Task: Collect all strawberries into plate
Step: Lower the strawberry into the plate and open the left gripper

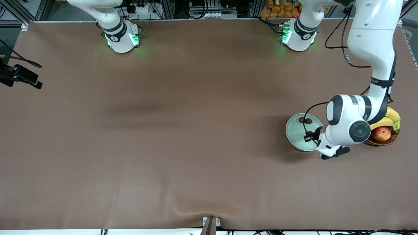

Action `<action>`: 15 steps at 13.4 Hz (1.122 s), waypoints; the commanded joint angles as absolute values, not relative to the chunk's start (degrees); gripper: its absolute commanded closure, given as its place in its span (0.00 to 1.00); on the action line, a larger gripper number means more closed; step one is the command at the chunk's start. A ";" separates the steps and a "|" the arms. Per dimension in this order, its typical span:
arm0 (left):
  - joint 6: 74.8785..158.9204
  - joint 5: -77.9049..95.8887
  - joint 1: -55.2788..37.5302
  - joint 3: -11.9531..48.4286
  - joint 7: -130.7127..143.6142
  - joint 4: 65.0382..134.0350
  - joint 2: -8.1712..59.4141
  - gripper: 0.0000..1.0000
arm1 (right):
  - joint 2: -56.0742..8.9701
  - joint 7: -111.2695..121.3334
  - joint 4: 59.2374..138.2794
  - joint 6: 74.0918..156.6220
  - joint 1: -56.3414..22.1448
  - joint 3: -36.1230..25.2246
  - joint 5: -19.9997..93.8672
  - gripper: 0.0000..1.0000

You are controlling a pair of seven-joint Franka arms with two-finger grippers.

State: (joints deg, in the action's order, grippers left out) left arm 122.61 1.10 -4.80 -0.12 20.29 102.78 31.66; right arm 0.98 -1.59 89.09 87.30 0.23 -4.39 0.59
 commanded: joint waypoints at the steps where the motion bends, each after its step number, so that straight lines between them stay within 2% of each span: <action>1: 123.23 -0.18 -5.27 0.00 20.74 105.65 28.13 0.00 | 0.35 -0.79 87.71 86.57 1.06 -3.52 0.00 0.00; 3: 121.04 -0.18 -5.27 0.00 20.83 105.29 24.54 0.00 | 0.26 -0.79 87.71 86.57 0.79 -3.34 0.00 0.00; 5: 114.39 -0.18 -5.19 0.00 20.83 102.06 20.23 0.00 | 0.35 -0.88 87.71 86.75 0.00 -3.34 0.18 0.00; 9: 96.36 -0.26 -4.92 -0.17 19.87 84.41 18.72 0.00 | 0.35 -0.97 87.63 86.57 -0.18 -3.34 0.18 0.00; 11: 93.00 -0.26 -4.48 -0.09 19.08 79.47 16.19 0.00 | 0.35 -0.97 87.63 86.66 0.00 -3.34 0.18 0.00; 15: 92.02 -0.53 -4.48 -0.53 12.66 79.19 9.85 0.00 | 0.35 -0.97 87.71 86.66 0.53 -3.43 0.44 0.00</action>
